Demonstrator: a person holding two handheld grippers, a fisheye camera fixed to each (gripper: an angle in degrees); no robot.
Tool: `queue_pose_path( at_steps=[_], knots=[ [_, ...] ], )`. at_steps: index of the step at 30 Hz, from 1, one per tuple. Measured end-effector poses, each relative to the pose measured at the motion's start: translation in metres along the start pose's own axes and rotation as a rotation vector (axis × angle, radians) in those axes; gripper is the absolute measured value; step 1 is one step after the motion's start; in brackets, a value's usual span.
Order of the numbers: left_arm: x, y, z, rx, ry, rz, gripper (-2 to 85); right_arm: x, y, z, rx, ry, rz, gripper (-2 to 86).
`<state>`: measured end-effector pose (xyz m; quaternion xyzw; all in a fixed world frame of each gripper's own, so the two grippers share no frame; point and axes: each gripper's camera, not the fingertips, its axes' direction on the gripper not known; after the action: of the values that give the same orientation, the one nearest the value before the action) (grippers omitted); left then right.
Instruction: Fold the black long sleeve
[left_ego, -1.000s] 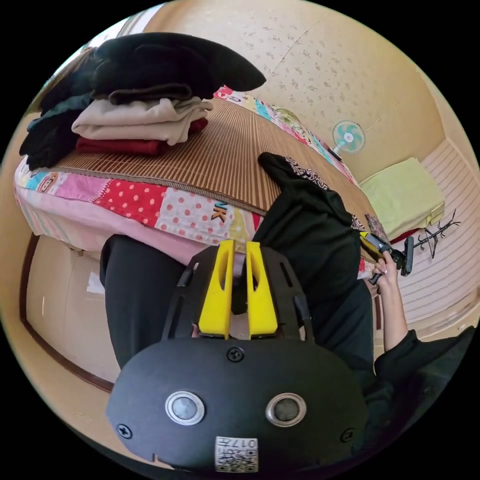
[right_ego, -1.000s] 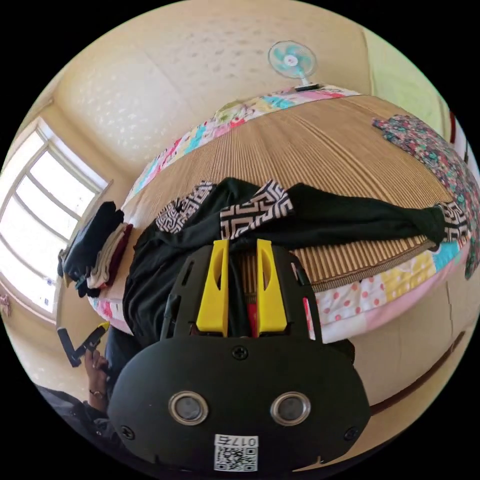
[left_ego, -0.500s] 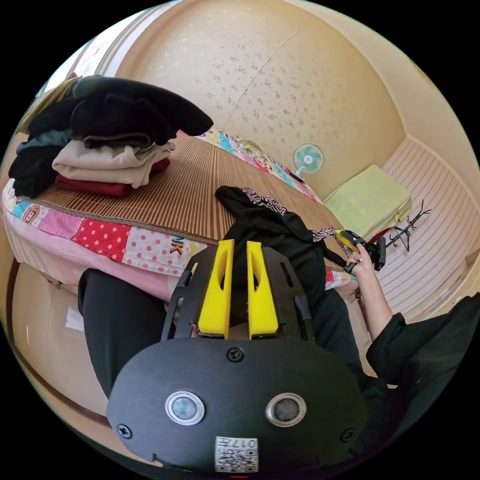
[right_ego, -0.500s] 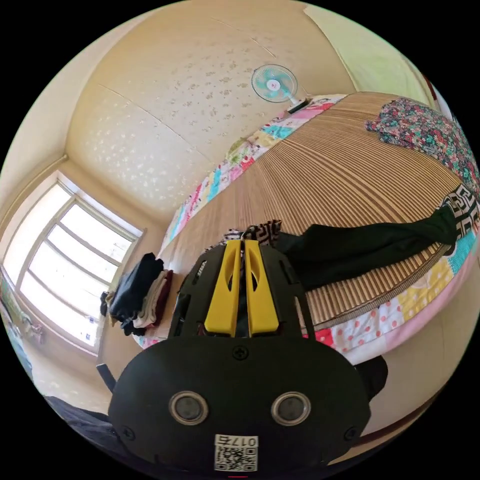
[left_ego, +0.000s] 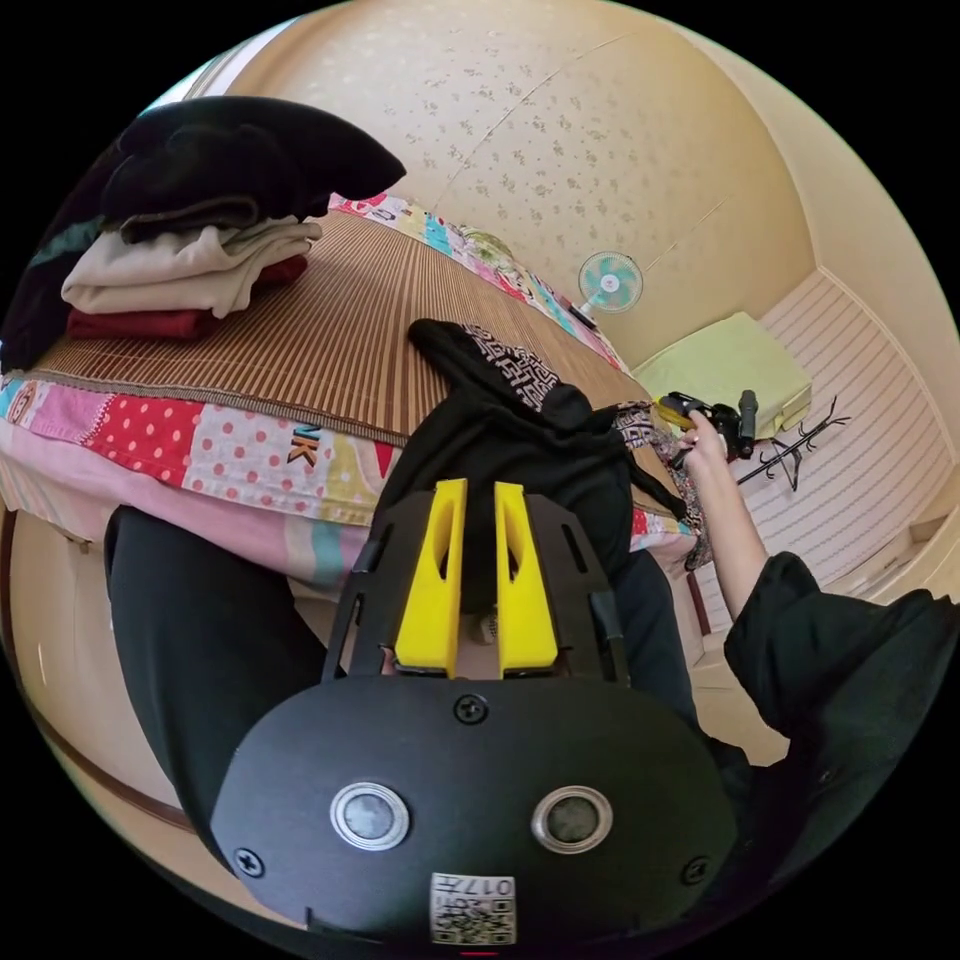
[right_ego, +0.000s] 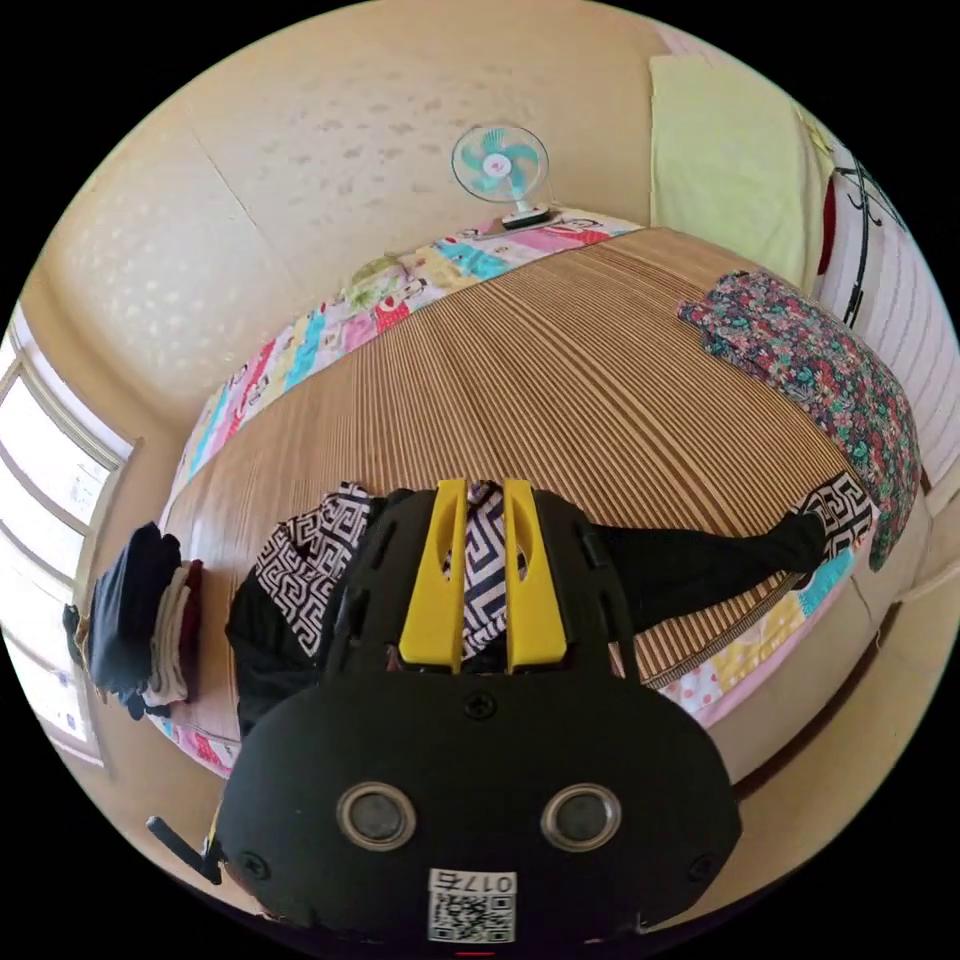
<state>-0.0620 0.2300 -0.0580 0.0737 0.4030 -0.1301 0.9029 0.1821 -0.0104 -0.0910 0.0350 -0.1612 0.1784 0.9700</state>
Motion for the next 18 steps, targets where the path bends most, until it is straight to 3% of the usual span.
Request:
queue_pose_path(
  at_steps=[5,11,18],
  knots=[
    [0.004,-0.015,0.001,0.012,-0.044,0.034,7.1,0.045,0.038,-0.012,0.046,-0.087,0.01,6.8],
    [0.029,-0.115,0.046,-0.024,-0.132,0.236,9.1,0.073,0.083,-0.039,0.001,-0.119,-0.022,6.9],
    [0.058,-0.196,0.162,-0.336,-0.336,0.522,9.6,0.12,0.119,-0.069,-0.037,-0.123,0.022,7.0]
  ],
)
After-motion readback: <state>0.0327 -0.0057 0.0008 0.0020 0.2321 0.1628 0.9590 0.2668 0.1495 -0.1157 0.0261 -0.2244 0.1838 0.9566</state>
